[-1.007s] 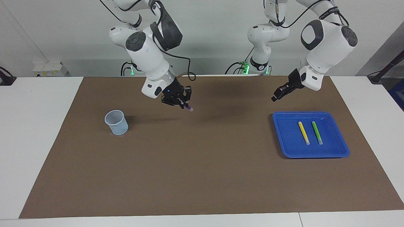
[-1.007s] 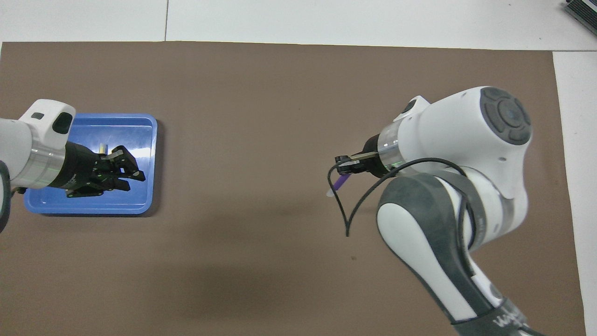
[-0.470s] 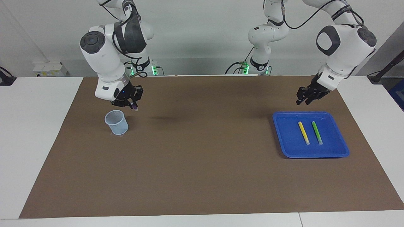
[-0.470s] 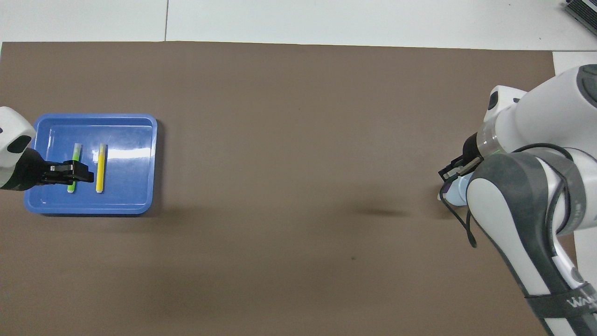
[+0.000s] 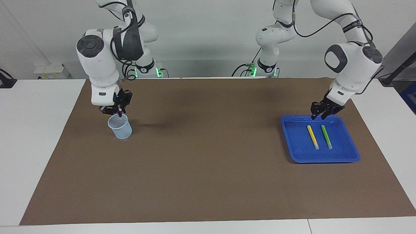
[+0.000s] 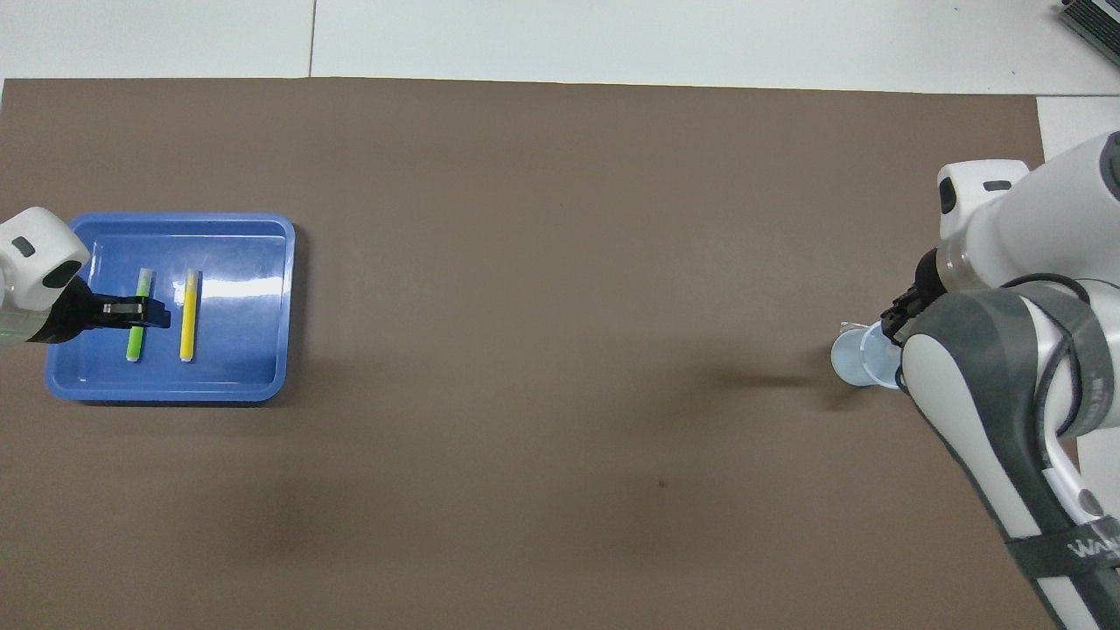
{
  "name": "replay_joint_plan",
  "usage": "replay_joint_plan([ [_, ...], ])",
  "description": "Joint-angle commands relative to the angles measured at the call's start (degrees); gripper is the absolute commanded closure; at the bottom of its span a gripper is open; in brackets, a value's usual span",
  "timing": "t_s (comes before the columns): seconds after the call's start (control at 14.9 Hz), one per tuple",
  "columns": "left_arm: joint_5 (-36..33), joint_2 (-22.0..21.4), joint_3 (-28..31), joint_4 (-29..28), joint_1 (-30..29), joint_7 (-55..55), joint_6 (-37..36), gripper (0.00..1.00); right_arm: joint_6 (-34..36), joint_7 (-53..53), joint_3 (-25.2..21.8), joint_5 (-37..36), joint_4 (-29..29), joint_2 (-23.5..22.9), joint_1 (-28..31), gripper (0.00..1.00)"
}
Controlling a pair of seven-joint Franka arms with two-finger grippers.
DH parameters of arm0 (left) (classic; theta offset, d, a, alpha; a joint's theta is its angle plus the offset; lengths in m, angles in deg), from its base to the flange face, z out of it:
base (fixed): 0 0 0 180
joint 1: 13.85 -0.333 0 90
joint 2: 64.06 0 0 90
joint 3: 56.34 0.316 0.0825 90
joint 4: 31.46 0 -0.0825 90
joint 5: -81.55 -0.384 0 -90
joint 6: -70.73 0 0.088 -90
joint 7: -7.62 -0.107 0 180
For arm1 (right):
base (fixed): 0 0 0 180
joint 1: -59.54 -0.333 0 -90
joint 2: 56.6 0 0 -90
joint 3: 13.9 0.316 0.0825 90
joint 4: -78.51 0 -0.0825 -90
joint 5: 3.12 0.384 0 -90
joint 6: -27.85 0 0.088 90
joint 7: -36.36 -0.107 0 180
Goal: Transfer and insert pens with both arms
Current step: 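Insert the purple pen into the white cup with the right gripper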
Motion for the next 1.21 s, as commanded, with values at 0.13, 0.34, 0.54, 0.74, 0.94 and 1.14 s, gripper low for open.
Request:
replay_joint_plan([
  [0.13,-1.9,4.3,-0.5,-0.2,-1.3,-1.6,6.8,0.51,-4.4,0.6,0.9,-0.5,-6.2,3.0,2.6,1.0],
  [0.34,-1.9,7.2,-0.5,-0.1,-1.2,-1.7,9.8,0.51,-5.3,-6.1,0.9,2.5,-8.5,3.8,2.4,1.0],
  [0.54,-3.6,9.9,-0.5,-0.1,-1.2,-1.7,13.1,0.51,-9.4,-5.9,0.9,5.6,-13.3,5.4,4.3,1.0],
  [0.74,-5.1,11.5,-0.5,0.1,-1.3,-1.7,15.1,0.51,-12.3,-3.9,0.8,7.3,-16.0,6.4,5.0,0.88],
  [0.94,-5.2,13.7,-0.5,0.1,-1.3,-1.7,17.8,0.51,-12.3,-3.9,0.9,7.3,-15.8,6.4,4.9,0.42],
  [1.14,-5.2,14.8,-0.5,0.1,-1.4,-1.8,19.1,0.51,-12.1,-3.7,0.9,7.3,-15.6,6.3,4.7,0.39],
])
